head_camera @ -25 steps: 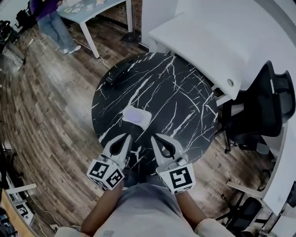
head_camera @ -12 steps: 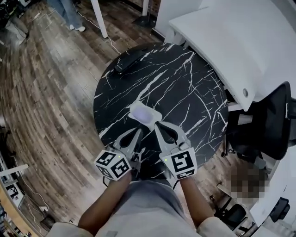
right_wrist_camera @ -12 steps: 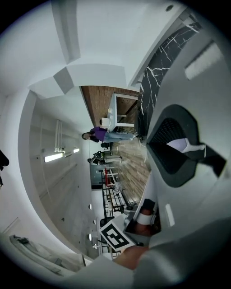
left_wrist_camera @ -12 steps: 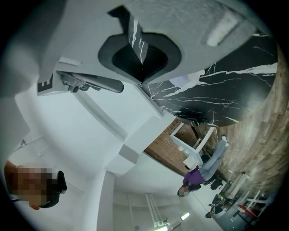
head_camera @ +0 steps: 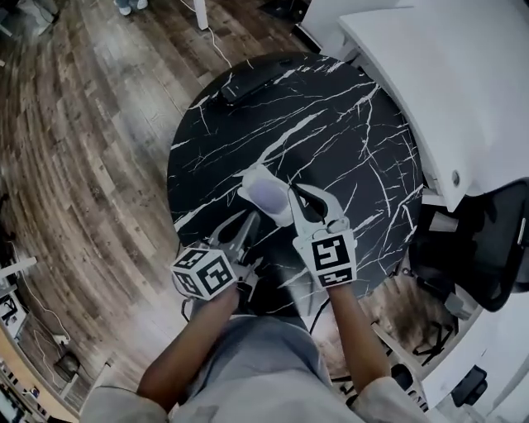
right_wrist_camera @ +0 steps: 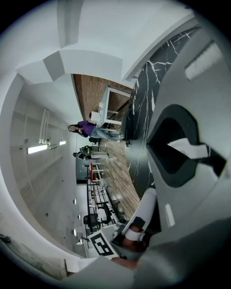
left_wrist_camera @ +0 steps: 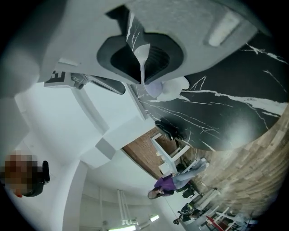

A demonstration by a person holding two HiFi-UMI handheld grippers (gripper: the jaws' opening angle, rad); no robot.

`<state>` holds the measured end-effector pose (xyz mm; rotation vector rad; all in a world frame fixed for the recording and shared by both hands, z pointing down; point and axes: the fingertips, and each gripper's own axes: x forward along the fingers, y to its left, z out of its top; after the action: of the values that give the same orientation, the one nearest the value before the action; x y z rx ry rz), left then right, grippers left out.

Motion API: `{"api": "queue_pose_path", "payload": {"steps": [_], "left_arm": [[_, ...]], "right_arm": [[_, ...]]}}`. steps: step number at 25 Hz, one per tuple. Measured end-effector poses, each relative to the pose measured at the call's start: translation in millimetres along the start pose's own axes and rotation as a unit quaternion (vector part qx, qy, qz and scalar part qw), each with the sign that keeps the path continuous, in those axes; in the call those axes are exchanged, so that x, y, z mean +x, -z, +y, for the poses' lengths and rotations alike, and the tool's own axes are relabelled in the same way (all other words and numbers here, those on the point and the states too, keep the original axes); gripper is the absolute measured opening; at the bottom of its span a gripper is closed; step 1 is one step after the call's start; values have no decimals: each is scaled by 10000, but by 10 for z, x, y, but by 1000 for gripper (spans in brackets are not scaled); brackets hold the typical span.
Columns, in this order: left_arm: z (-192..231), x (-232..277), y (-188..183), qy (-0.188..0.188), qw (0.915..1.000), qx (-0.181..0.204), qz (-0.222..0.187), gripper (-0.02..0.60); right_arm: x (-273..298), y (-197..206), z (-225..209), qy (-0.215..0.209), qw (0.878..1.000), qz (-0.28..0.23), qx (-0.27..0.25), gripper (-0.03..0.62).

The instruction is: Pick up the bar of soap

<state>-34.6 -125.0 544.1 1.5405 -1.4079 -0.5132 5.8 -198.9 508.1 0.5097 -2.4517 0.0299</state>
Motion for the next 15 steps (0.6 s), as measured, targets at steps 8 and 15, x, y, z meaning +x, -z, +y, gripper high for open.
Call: {"api": "queue_pose_path", "payload": {"steps": [8,15], "left_arm": [[181,100,58,94,9989,-463,26,124],[238,161,175,256,9949,-976,56,175]], "right_arm": [[248,143,-35,-219,9993,282,-91,2],[362,223,-13,-335,9985,427,-74,2]]}}
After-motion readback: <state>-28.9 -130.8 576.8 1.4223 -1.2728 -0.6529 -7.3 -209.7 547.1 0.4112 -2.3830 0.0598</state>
